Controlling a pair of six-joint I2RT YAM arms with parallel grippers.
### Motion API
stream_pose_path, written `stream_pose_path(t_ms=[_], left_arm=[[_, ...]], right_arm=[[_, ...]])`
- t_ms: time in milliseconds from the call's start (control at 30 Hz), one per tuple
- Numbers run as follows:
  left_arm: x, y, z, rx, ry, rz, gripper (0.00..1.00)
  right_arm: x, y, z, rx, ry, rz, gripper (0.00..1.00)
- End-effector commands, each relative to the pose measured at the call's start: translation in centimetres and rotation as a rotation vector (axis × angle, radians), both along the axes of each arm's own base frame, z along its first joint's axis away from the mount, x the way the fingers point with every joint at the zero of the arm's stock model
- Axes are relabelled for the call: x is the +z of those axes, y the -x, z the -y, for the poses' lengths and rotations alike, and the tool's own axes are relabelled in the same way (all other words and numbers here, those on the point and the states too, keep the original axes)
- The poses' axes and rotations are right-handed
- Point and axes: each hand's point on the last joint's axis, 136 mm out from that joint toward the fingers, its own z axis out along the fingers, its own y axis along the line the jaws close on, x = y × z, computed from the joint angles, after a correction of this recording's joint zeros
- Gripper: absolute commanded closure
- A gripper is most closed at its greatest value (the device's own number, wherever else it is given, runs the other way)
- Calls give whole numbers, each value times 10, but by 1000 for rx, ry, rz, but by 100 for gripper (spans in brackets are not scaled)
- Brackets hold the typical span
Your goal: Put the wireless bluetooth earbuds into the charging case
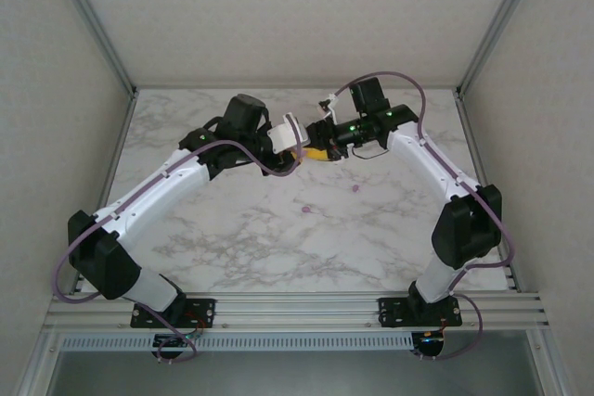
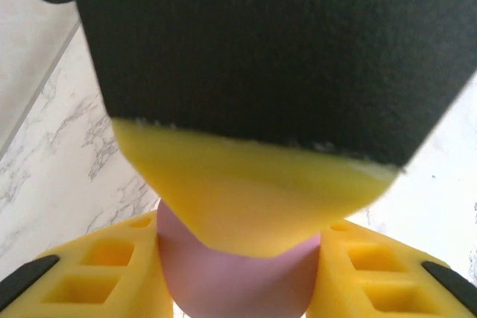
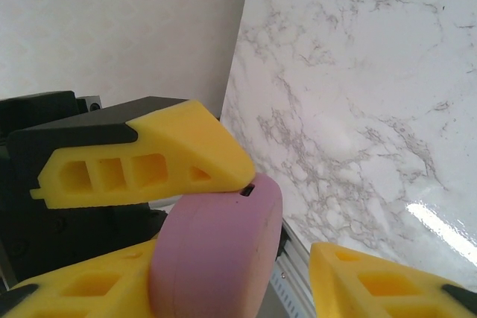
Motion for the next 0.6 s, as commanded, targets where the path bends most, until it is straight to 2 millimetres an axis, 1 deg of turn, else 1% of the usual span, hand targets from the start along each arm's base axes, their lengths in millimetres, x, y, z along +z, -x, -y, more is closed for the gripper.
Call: stream_pose_path(t_ms=[0, 67, 133, 233, 333, 433, 567], left_arm=[[16, 7, 8, -46, 22, 21, 72], [17, 7, 8, -47, 17, 23, 71], [17, 6, 7, -45, 14, 26, 68], [19, 6, 6, -37, 20, 33, 59], [25, 4, 5, -20, 67, 45, 50], [48, -2, -3, 20, 226, 49, 36], [77, -11, -26, 80, 485, 72, 32]], right_arm=[[-1, -3, -1, 4, 24, 14, 52], [0, -3, -1, 4, 28, 21, 58], [2, -3, -1, 6, 26, 31, 66], [7, -4, 0, 1, 16, 50, 75], [18, -5, 0, 6, -34, 57, 80], [39, -8, 4, -3, -127, 69, 82], [67, -13, 14, -14, -243, 77, 83]])
